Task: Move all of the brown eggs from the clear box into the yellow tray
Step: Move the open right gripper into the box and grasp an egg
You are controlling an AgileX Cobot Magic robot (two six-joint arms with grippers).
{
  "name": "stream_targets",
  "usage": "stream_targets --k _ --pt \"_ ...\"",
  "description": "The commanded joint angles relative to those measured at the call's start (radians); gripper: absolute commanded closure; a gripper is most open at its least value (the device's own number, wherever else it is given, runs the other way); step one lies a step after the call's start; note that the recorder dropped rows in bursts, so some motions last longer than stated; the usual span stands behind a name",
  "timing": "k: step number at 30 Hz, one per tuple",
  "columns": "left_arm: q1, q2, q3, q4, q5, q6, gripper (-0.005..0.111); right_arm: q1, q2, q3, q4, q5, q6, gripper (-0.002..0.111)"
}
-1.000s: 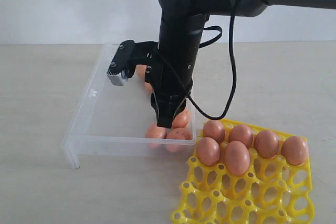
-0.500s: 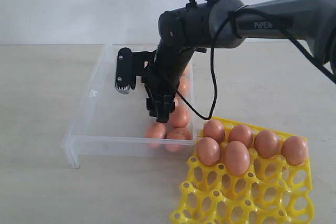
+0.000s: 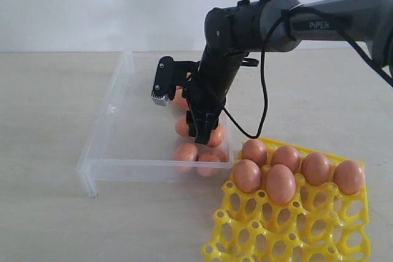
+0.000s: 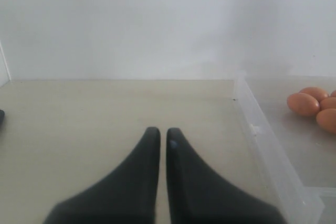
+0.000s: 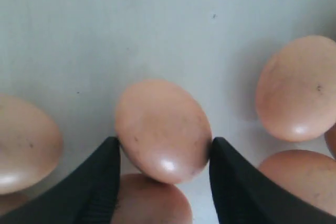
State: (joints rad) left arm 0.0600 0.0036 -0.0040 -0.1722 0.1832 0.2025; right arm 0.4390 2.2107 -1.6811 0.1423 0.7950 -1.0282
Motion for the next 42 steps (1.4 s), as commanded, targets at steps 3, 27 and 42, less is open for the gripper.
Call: stream_targets --k 3,27,42 --pt "-0.001 -0.004 0.004 0.002 -0.004 0.0 0.103 -0.011 0.0 -0.001 0.005 0.008 -0.043 0.065" --pt "-0.001 -0.004 0.004 0.002 -0.004 0.0 0.103 0.012 0.0 -0.001 0.037 -0.055 -0.082 0.046" --pt "-0.001 -0.004 0.004 0.002 -0.004 0.0 0.103 0.012 0.045 -0.001 0.055 -0.044 -0.085 0.046"
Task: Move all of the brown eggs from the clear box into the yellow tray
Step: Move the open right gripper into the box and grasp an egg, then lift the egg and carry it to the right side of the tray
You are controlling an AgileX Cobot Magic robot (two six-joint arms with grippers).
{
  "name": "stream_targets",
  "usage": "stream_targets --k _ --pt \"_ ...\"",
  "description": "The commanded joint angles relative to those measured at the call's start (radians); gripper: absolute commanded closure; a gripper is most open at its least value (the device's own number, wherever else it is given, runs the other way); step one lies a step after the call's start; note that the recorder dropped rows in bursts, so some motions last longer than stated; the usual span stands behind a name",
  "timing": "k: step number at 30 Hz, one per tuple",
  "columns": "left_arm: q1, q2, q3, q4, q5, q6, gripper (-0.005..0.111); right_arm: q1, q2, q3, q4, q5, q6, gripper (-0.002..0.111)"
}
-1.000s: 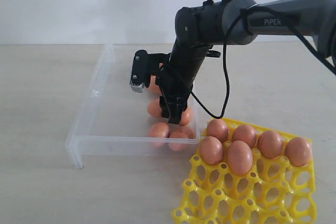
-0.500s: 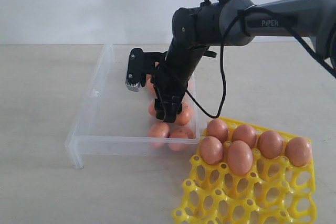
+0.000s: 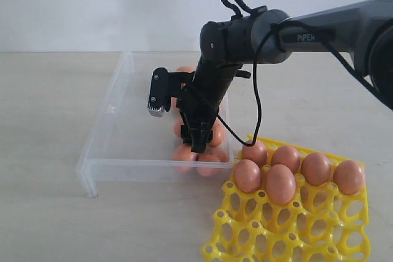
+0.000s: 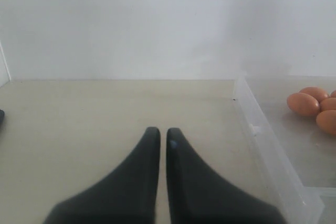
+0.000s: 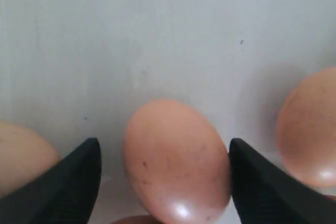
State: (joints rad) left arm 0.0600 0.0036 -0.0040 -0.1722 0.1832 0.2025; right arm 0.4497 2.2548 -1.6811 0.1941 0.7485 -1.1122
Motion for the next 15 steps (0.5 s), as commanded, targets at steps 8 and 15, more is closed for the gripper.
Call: stream_targets --k 8,15 --pt "-0.001 -0.004 0.004 0.002 -0.004 0.0 0.103 0.002 0.001 -0.001 0.021 0.003 0.006 0.078" --pt "-0.001 -0.004 0.004 0.002 -0.004 0.0 0.103 0.002 -0.014 -0.003 0.195 0.003 0.051 0.108"
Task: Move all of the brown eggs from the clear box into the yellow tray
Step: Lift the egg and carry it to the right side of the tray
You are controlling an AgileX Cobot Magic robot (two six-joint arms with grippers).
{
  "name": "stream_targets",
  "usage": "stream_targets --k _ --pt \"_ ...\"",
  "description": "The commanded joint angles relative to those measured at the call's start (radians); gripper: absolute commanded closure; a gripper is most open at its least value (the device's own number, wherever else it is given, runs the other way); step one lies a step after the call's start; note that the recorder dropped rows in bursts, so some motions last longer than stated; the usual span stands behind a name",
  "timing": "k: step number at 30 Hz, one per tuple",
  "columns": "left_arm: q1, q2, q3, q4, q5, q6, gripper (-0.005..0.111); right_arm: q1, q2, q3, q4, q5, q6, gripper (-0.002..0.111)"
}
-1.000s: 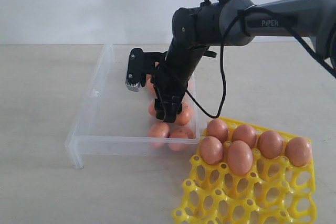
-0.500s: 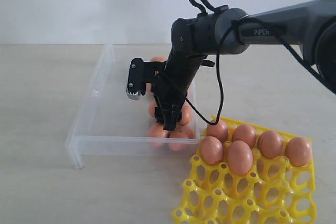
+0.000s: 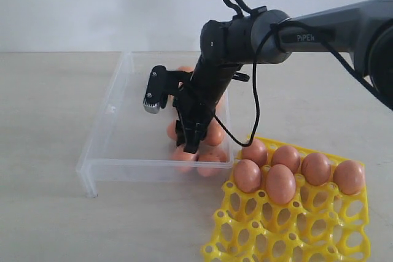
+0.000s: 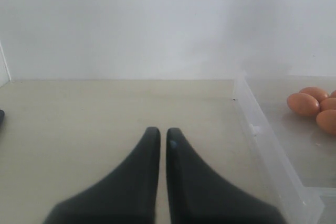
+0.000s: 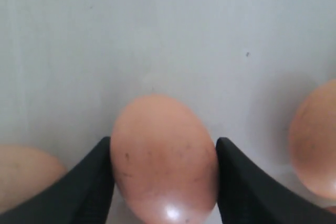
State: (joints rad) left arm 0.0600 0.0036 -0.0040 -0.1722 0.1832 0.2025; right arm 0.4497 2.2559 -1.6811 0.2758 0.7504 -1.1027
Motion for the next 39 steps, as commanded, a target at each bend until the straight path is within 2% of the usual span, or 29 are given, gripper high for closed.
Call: stream_targets --k 1,5,10,14,18,21,24,28,30,34,39 --pt "-0.001 -0.004 0.004 0.002 -0.004 0.0 0.103 0.002 -0.018 -0.006 0.154 0.004 0.071 0.108" --pt "-0.001 -0.004 0.004 0.002 -0.004 0.0 0.103 0.002 -0.042 -0.006 0.273 0.005 0.251 0.108" --pt "-0.001 -0.004 0.004 0.002 -0.004 0.0 0.103 0.002 -0.087 -0.006 0.315 0.022 0.384 0.108" --pt "-0.001 -0.004 0.004 0.002 -0.004 0.0 0.103 -0.001 -0.141 -0.006 0.456 0.031 0.388 0.108" --pt "-0.001 -0.004 0.004 0.002 -0.004 0.0 0.103 -0.001 -0.236 0.087 0.727 -0.021 0.287 0.108" --pt "-0.001 -0.004 0.004 0.002 -0.004 0.0 0.103 -0.001 -0.356 0.306 0.918 -0.152 0.222 0.108" --pt "-0.001 -0.004 0.004 0.002 -0.004 0.0 0.103 -0.001 -0.538 0.604 1.055 -0.333 0.188 0.108" --pt "-0.001 -0.004 0.004 0.002 -0.004 0.0 0.103 -0.001 -0.815 0.966 1.234 -0.654 0.184 0.108" --pt "-0.001 -0.004 0.004 0.002 -0.004 0.0 0.103 -0.001 -0.966 1.095 1.291 -0.823 0.186 0.108" --pt "-0.001 -0.004 0.004 0.002 -0.004 0.0 0.103 -0.001 -1.305 1.282 1.282 -1.107 0.175 0.108" --pt "-0.001 -0.004 0.004 0.002 -0.004 0.0 0.103 -0.001 -1.658 1.373 1.247 -1.389 0.063 0.108"
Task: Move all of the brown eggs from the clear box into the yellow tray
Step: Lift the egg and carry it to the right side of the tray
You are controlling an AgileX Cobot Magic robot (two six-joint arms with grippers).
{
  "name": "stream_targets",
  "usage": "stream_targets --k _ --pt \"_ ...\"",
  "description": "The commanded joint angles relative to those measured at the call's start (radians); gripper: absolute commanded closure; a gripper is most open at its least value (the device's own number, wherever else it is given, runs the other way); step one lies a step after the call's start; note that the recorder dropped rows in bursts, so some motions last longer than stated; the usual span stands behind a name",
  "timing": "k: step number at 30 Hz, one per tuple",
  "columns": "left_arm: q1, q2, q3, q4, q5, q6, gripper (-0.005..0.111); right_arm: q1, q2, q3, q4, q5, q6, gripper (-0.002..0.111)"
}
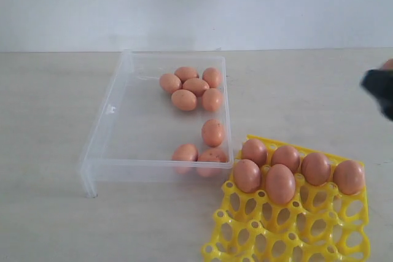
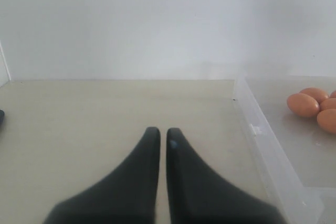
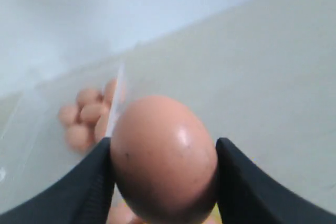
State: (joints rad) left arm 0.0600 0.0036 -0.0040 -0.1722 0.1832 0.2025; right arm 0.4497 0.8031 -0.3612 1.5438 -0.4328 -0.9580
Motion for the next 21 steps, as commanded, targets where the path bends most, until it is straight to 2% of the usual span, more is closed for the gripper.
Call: stream_targets --k 1,4,7,9,12,13,14,18,21 --pt "-0.001 -0.004 0.004 0.002 -0.004 0.0 0.103 -0.001 -0.253 0.061 -0.056 -0.261 -0.096 0.108" --pt "-0.001 -0.004 0.004 0.002 -0.004 0.0 0.103 -0.001 -0.331 0.07 -0.238 -0.353 -0.102 0.108" --pt "-0.001 -0.004 0.004 0.002 -0.004 0.0 0.103 -0.001 -0.335 0.07 -0.472 -0.314 -0.098 0.108" --pt "-0.001 -0.004 0.004 0.002 -0.004 0.0 0.103 -0.001 -0.318 0.07 -0.659 -0.226 -0.087 0.108" --pt "-0.001 -0.004 0.004 0.002 -0.004 0.0 0.103 -0.001 -0.282 0.07 -1.027 0.024 -0.055 0.108" --pt "-0.001 -0.004 0.004 0.002 -0.004 0.0 0.103 0.001 -0.247 0.07 -1.239 0.229 0.017 0.108" --pt "-0.001 -0.004 0.004 0.002 -0.004 0.0 0.103 0.001 -0.214 0.07 -1.283 0.325 0.119 0.108" --pt "-0.001 -0.004 0.004 0.002 -0.004 0.0 0.103 0.001 -0.12 0.07 -1.106 0.258 0.641 0.108" --pt "-0.001 -0.004 0.004 0.002 -0.004 0.0 0.103 0.001 0.01 0.07 -1.104 0.254 0.835 0.108"
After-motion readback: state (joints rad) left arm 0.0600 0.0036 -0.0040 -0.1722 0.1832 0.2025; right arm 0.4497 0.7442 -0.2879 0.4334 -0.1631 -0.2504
